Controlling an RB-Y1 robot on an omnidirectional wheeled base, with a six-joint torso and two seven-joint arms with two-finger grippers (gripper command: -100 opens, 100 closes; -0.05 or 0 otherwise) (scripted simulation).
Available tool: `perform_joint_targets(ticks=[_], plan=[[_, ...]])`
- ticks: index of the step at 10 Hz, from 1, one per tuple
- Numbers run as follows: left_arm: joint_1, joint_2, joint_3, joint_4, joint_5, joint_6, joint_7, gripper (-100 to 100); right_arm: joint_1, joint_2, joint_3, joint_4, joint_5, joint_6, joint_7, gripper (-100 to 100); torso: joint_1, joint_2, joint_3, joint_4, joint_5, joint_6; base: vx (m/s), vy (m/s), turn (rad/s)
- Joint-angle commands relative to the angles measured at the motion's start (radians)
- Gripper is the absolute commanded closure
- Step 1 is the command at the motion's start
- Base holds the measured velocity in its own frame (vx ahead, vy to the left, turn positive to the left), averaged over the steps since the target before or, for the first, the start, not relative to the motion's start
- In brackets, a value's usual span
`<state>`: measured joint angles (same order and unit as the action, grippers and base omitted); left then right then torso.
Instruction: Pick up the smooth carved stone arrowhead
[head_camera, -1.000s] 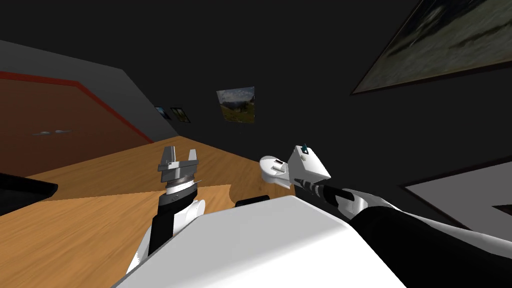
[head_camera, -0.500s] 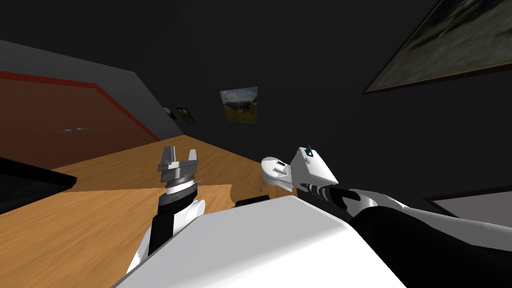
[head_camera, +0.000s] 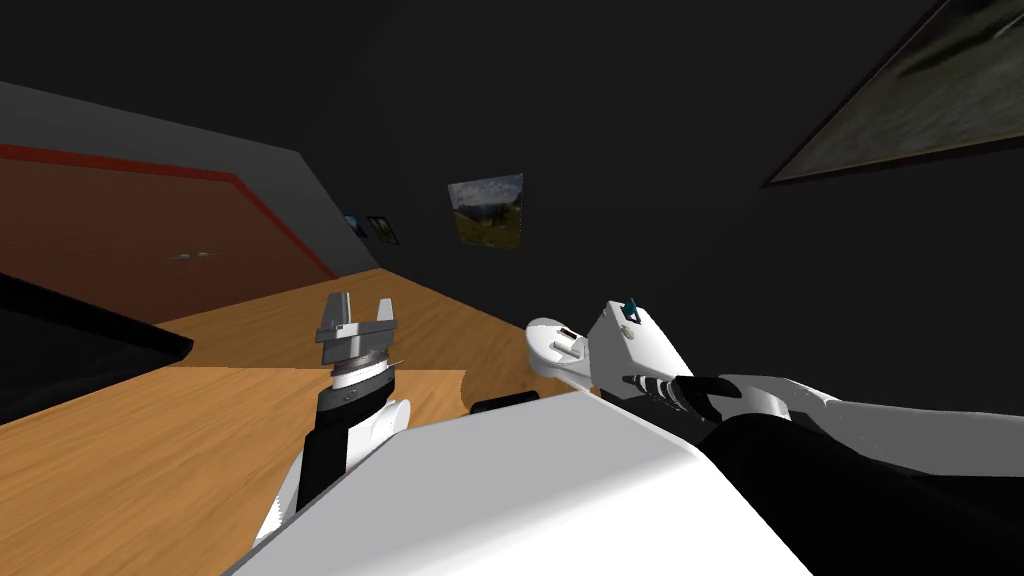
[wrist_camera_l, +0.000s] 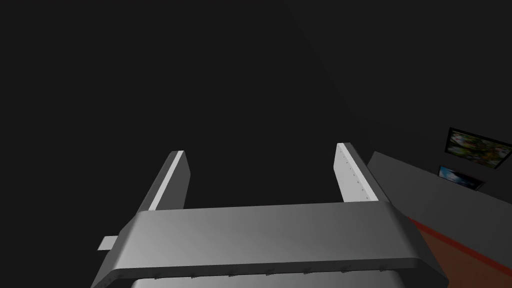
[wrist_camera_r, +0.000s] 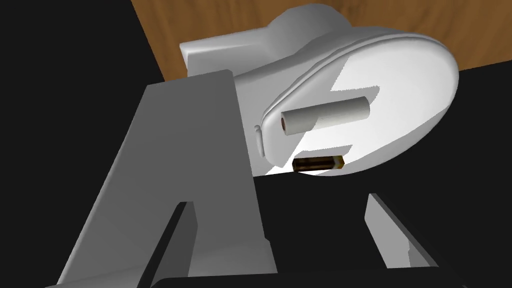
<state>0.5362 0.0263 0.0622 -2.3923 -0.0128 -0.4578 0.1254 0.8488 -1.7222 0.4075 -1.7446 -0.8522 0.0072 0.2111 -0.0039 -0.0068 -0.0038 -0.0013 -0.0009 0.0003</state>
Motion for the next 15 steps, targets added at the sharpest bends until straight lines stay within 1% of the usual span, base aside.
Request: perform_joint_targets(ticks=[1,2,4,5,6,7,8,9,10,11,13,14,15], plan=[[0.0,0.0,0.0,0.0,0.0,0.0,0.0,0,0.009,-0.05,0.021,0.024,-0.022,0.019,0.008,-100,0.0,0.0,0.0,0.0,0.0,0.0,0.115,-0.071,0.185],[0.0,0.0,0.0,0.0,0.0,0.0,0.0,0,0.009,-0.061,0.021,0.024,-0.022,0.019,0.008,-100,-0.002,-0.001,-0.001,0.0,0.0,0.0,0.086,-0.066,0.04],[0.0,0.0,0.0,0.0,0.0,0.0,0.0,0,0.015,-0.124,0.043,0.052,-0.048,0.029,0.014,-100,-0.001,0.001,0.0,0.0,0.0,0.0,0.11,-0.074,0.114],[0.0,0.0,0.0,0.0,0.0,0.0,0.0,0,0.015,-0.124,0.043,0.052,-0.048,0.029,0.014,-100,-0.003,-0.002,-0.001,0.0,-0.001,0.0,0.117,-0.096,0.058],[0.0,0.0,0.0,0.0,0.0,0.0,0.0,0,0.014,-0.17,0.054,0.075,-0.067,0.036,0.019,-100,-0.003,-0.001,-0.001,0.0,-0.001,0.001,0.158,-0.164,0.153],[0.0,0.0,0.0,0.0,0.0,0.0,0.0,0,0.071,-0.17,-0.016,0.075,-0.063,0.036,0.019,-100,-0.007,-0.003,-0.002,-0.001,-0.002,0.0,0.174,-0.155,0.136],[0.0,0.0,0.0,0.0,0.0,0.0,0.0,0,0.053,-0.17,-0.003,0.075,-0.067,0.036,0.019,-100,-0.007,-0.005,-0.003,-0.001,-0.002,0.0,0.098,-0.062,0.015],[0.0,0.0,0.0,0.0,0.0,0.0,0.0,0,0.014,-0.17,0.047,0.075,-0.067,0.036,0.019,-100,-0.002,-0.002,-0.001,-0.001,-0.001,0.001,0.019,0.002,-0.023],[0.0,0.0,0.0,0.0,0.0,0.0,0.0,0,0.014,-0.17,0.052,0.075,-0.067,0.036,0.019,-100,0.003,0.003,0.002,0.001,0.0,0.001,-0.019,0.023,-0.01],[0.0,0.0,0.0,0.0,0.0,0.0,0.0,0,0.008,-0.194,0.054,0.091,-0.078,0.038,0.021,-100,0.005,0.007,0.004,0.002,0.001,0.001,0.073,-0.123,0.149],[0.0,0.0,0.0,0.0,0.0,0.0,0.0,0,0.008,-0.194,0.054,0.091,-0.078,0.038,0.021,-100,-0.007,-0.002,-0.001,0.0,-0.002,0.001,0.148,-0.15,0.078],[0.0,0.0,0.0,0.0,0.0,0.0,0.0,0,0.008,-0.194,0.054,0.091,-0.078,0.038,0.021,-100,-0.004,-0.002,-0.001,-0.001,-0.002,0.001,0.048,-0.025,-0.02],[0.0,0.0,0.0,0.0,0.0,0.0,0.0,0,0.013,-0.195,0.05,0.09,-0.063,0.037,0.003,-100,0.001,0.002,0.001,0.0,-0.001,0.001,0.012,-0.003,-0.004]])
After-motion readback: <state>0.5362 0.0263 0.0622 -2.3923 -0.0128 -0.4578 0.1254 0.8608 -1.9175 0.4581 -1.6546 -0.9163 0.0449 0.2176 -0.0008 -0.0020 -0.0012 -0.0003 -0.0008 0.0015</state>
